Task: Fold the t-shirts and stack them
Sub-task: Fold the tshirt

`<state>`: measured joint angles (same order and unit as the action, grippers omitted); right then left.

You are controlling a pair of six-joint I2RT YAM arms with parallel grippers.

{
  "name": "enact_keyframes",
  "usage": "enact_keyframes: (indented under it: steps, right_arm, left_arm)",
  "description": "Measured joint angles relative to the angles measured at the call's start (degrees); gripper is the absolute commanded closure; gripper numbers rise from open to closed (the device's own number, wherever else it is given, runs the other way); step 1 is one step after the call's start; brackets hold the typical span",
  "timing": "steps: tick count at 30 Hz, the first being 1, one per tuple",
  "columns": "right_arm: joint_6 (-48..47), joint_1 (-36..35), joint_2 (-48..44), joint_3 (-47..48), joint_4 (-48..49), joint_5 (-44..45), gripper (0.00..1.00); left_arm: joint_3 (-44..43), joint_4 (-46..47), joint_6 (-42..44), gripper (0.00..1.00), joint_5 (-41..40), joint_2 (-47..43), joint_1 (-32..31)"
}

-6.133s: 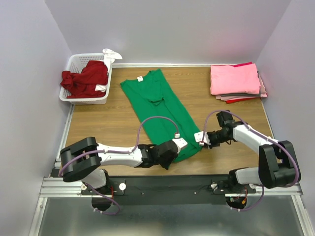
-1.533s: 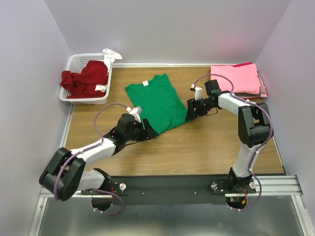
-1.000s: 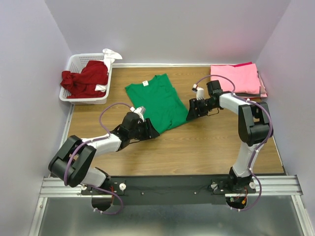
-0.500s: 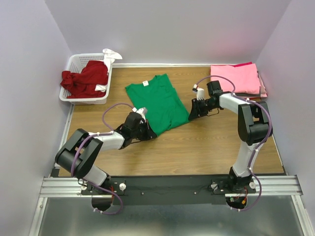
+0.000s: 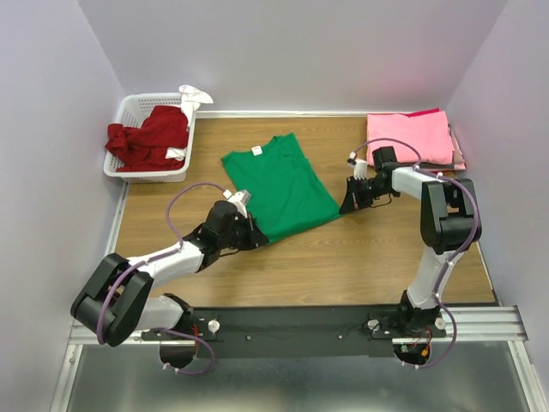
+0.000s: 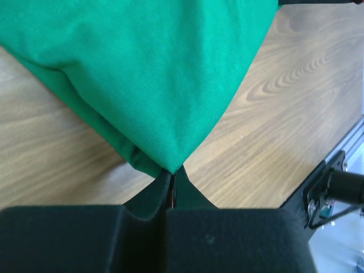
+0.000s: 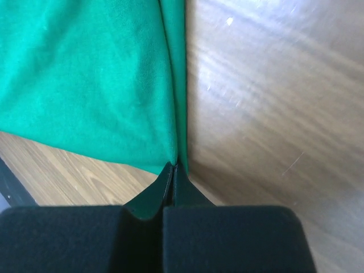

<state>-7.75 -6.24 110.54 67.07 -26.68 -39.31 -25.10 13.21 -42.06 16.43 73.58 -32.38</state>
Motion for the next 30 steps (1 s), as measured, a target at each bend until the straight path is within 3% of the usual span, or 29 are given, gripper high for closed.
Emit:
enact_keyframes:
  steps: [13,15,19,21,22,24,25,26,27,30]
  right_arm:
    - [-6.9,-0.1,-9.9,-6.2,-6.1,0.7,1.00]
    - [-8.7,-0.1,-11.6,-7.6,-7.8,0.8,1.00]
    - [-13.1,-0.1,-14.6,-8.2,-12.4,0.8,1.00]
    - [-16.3,-0.1,-15.7,-8.2,-15.1,0.8,0.90]
    - [-17.7,-0.1,-15.9,-8.0,-16.7,0.8,0.85]
    - [-22.1,-0.1,-15.9,-7.6,-20.9,1.0,0.71]
    - [-24.7,-0.1,-15.9,-7.6,-23.5,1.2,0.57]
    - [-25.7,-0.1,-16.0,-7.6,-24.6,1.3,0.57]
    - [-27.3,-0.1,-16.2,-7.8,-26.6,1.9,0.41]
    - [-33.4,0.0,-20.7,-9.2,-30.7,3.8,0.28]
  left_arm:
    - [6.9,-1.2,-0.4,1.00,6.8,-2.3,-0.2]
    - [7.3,-1.5,-1.0,0.94,7.7,-3.4,-0.4]
    - [8.1,-2.2,-2.1,0.71,8.5,-5.9,-0.8]
    - [8.3,-3.0,-2.8,0.63,8.8,-7.5,-1.0]
    - [8.5,-3.5,-3.0,0.50,9.0,-8.7,-1.0]
    - [8.5,-5.4,-4.1,0.41,9.2,-11.5,-1.2]
    - [8.5,-6.1,-4.3,0.37,9.3,-13.3,-1.3]
    - [8.5,-7.0,-4.8,0.35,9.5,-15.2,-1.3]
    - [8.3,-8.2,-5.2,0.34,9.7,-18.2,-1.4]
    - [5.9,-13.6,-5.1,0.30,9.7,-25.0,-1.5]
